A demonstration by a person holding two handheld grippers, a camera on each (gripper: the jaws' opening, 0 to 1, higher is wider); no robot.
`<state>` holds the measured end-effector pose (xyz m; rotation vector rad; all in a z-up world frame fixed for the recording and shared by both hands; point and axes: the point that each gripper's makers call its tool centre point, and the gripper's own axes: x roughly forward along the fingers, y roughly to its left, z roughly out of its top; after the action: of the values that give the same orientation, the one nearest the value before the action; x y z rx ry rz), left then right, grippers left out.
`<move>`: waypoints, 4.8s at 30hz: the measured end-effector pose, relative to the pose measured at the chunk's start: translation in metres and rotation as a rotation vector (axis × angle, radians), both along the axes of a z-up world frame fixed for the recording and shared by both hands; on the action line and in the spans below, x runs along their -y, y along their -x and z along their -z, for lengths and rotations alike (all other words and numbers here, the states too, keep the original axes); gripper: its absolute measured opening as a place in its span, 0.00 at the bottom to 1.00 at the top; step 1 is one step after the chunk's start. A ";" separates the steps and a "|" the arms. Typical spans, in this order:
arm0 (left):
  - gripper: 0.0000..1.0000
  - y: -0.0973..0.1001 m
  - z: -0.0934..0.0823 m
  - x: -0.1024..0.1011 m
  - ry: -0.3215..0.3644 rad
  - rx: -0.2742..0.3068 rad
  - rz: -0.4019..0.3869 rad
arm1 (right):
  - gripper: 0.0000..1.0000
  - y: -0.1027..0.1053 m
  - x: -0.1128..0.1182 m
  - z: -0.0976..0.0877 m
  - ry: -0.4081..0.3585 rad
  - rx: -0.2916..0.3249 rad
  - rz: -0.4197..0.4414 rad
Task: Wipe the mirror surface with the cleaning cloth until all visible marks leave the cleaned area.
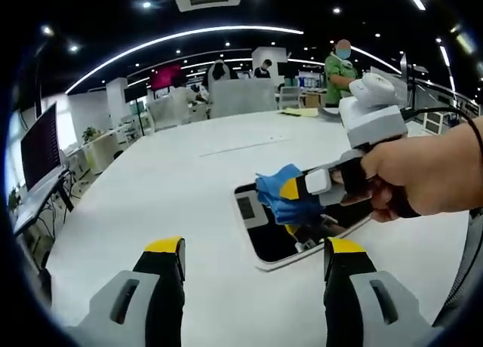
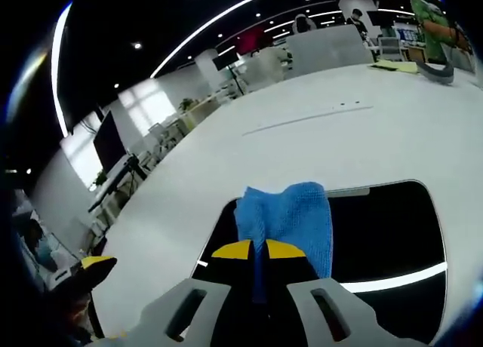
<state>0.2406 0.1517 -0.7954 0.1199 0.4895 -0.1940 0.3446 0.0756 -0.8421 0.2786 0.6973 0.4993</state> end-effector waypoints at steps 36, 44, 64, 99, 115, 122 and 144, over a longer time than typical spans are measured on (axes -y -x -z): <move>0.75 -0.001 0.001 -0.005 0.001 -0.006 -0.021 | 0.01 0.002 -0.031 0.000 -0.013 -0.022 -0.018; 0.75 -0.001 0.000 -0.009 0.005 0.001 -0.041 | 0.01 0.003 -0.034 0.000 -0.008 -0.016 -0.029; 0.75 0.000 -0.002 -0.014 0.011 0.007 -0.063 | 0.01 0.004 -0.043 0.001 -0.001 0.000 -0.062; 0.74 -0.001 -0.005 -0.019 0.026 0.023 -0.090 | 0.01 0.042 -0.037 0.000 -0.039 -0.028 -0.073; 0.73 -0.001 -0.009 -0.024 0.035 0.038 -0.118 | 0.01 0.063 -0.032 -0.002 -0.007 0.012 -0.079; 0.73 -0.002 -0.010 -0.025 0.036 0.044 -0.124 | 0.01 0.064 -0.033 -0.002 0.020 0.051 -0.100; 0.73 -0.001 -0.007 -0.019 0.036 0.031 -0.100 | 0.01 0.065 -0.015 -0.001 0.053 0.100 -0.108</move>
<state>0.2411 0.1706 -0.7880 0.0632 0.4597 -0.1024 0.2794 0.0907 -0.8408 0.1661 0.6297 0.5929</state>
